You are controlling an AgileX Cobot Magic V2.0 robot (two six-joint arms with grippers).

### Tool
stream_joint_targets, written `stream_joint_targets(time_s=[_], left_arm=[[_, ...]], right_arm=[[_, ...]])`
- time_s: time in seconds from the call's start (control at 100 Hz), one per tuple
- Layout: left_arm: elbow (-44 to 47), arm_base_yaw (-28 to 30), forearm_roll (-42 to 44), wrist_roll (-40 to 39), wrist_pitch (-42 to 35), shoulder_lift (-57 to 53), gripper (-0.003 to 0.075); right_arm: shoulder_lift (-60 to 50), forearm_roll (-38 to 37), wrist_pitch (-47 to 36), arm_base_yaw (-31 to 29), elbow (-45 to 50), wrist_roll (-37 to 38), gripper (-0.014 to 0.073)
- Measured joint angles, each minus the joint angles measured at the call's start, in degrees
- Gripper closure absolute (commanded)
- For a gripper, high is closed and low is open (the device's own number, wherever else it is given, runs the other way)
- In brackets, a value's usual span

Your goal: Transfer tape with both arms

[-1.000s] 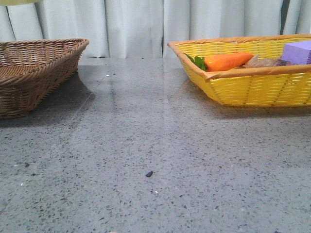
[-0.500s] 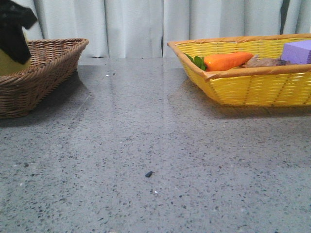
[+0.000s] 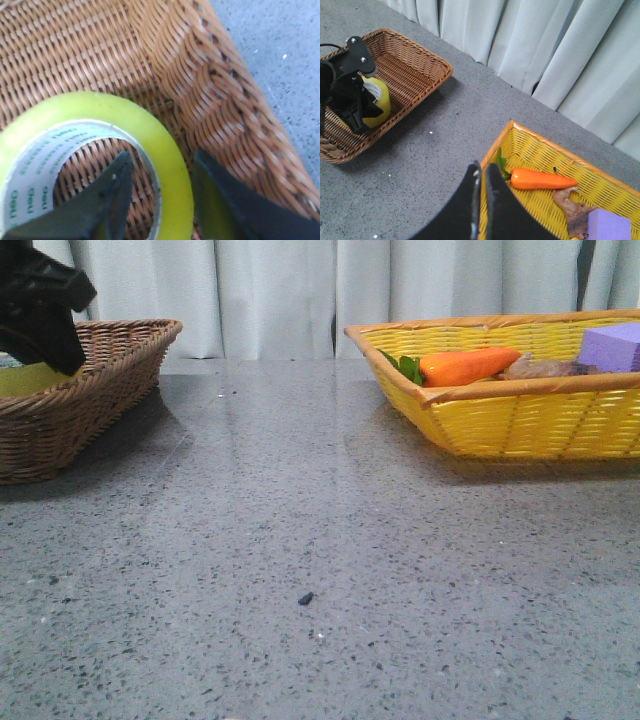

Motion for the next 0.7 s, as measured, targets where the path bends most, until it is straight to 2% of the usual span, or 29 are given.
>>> stream_joint_targets(time_s=[0.16, 0.3, 0.47, 0.7], left_arm=[[0.0, 0.0, -1.43, 0.1, -0.26, -5.89, 0.0491], [0.1, 0.0, -4.7, 0.1, -1.46, -14.13, 0.0602], [2.22, 0.0, -8.36, 0.1, -3.3, -24.75, 0.0741], [11.32, 0.0, -10.7, 0.1, -4.72, -39.77, 0.0741]], right_arm=[[-0.1, 0.0, 0.0, 0.0, 0.14, 0.88, 0.0666], [-2.11, -0.1, -1.02, 0.0, 3.22, 1.32, 0.0666], [-9.59, -0.1, -5.62, 0.0, 12.85, 2.57, 0.0666], [-28.58, -0.12, -17.57, 0.0, 33.84, 3.87, 0.0666]])
